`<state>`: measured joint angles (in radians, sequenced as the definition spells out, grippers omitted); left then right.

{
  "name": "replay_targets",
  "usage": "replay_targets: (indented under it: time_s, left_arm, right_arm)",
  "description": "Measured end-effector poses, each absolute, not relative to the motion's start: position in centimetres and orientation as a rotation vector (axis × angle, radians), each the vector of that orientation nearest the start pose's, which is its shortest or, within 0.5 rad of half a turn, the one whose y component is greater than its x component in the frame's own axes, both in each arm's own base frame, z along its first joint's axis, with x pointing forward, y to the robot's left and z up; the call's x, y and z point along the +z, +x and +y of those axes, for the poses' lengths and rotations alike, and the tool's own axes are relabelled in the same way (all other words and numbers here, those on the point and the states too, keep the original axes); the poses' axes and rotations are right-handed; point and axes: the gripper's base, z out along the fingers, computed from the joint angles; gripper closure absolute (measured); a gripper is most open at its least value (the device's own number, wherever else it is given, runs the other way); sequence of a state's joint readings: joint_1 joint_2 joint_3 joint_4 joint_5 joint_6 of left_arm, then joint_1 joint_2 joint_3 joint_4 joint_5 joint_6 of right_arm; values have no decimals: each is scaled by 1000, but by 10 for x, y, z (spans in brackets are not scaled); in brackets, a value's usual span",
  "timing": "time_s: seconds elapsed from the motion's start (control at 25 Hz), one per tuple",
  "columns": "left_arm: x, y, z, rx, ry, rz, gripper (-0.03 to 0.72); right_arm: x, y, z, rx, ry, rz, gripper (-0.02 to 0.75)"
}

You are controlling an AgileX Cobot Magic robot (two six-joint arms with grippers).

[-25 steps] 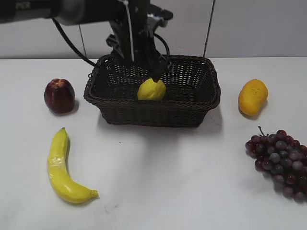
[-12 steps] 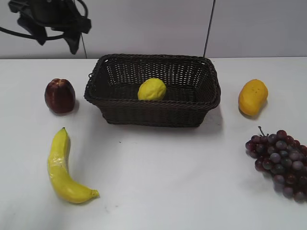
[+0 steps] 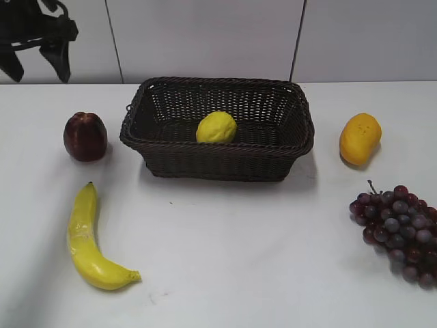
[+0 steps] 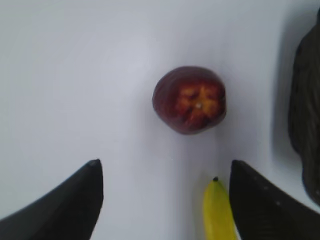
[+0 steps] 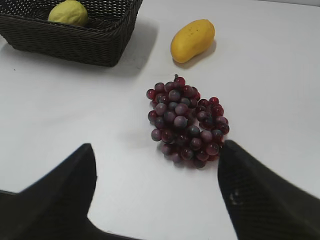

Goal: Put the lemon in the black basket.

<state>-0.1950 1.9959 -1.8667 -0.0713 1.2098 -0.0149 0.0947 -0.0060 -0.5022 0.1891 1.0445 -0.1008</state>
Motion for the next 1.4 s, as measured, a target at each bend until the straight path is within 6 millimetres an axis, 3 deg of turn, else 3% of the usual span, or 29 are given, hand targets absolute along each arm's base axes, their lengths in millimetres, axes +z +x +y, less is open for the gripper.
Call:
replay_targets:
  time_s: [0.28, 0.84, 1.04, 1.4]
  left_arm:
    - [280, 365, -75, -109, 297, 2933, 106]
    - [274, 226, -49, -99, 312, 3022, 106]
    - [263, 185, -41, -101, 296, 3000, 106]
    - [250, 131, -30, -121, 207, 2898, 106]
  right_arm:
    - [280, -8, 14, 221, -204, 2002, 167]
    - [280, -8, 14, 221, -204, 2002, 167]
    - [280, -8, 14, 221, -204, 2002, 167]
    - [280, -8, 14, 221, -204, 2002, 167]
